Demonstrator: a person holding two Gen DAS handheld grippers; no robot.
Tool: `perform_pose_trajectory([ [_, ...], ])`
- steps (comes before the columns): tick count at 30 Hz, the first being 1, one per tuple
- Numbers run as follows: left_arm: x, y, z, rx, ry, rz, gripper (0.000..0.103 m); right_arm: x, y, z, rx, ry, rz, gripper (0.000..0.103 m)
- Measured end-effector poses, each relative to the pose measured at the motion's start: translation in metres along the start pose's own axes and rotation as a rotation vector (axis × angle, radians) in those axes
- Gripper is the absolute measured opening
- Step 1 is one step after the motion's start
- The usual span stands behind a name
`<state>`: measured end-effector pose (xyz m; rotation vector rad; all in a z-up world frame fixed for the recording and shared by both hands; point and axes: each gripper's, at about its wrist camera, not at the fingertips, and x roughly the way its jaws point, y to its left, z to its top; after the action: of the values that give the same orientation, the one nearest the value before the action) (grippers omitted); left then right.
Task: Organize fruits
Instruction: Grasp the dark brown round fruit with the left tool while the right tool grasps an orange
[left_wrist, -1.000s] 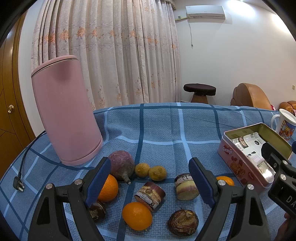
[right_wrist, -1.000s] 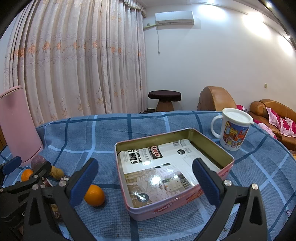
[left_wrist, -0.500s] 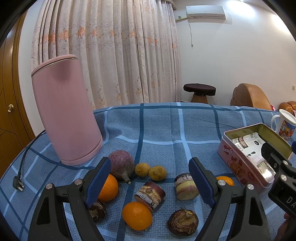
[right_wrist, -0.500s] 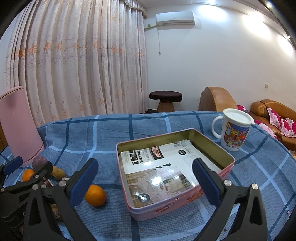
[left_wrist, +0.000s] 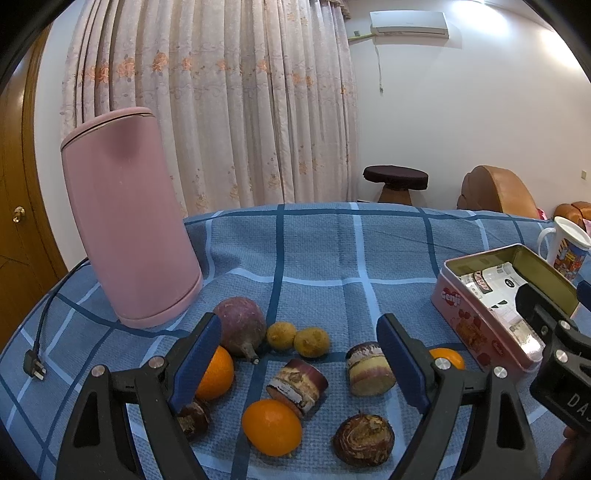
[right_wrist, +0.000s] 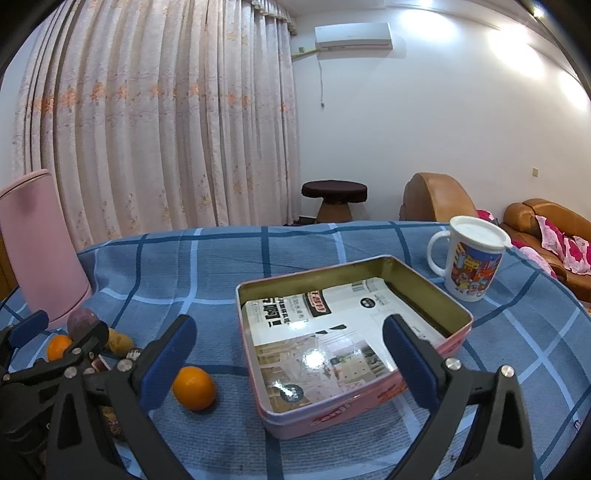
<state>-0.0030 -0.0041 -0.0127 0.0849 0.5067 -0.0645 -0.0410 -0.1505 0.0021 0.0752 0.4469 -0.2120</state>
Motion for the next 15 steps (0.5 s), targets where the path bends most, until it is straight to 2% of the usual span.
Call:
perform_pose_trajectory([
  [7,-0.001,0.003,0.0,0.013,0.014,0.01,0.087,0.002,0.002,-0.003,-0.004,0.012,0.029,0.095],
  [10,0.0,0.013,0.001,0.016,0.039,0.023,0.087,0.004,0.001,-0.003,-0.01,0.024,0.057,0.083],
  [12,0.0,0.031,0.003,-0.016,0.053,0.007,0.087,0.006,0.004,-0.004,-0.019,0.04,0.085,0.074],
  [15,-0.001,0.061,0.005,-0.08,0.056,0.045,0.087,0.008,0.01,-0.006,-0.039,0.061,0.13,0.068],
])
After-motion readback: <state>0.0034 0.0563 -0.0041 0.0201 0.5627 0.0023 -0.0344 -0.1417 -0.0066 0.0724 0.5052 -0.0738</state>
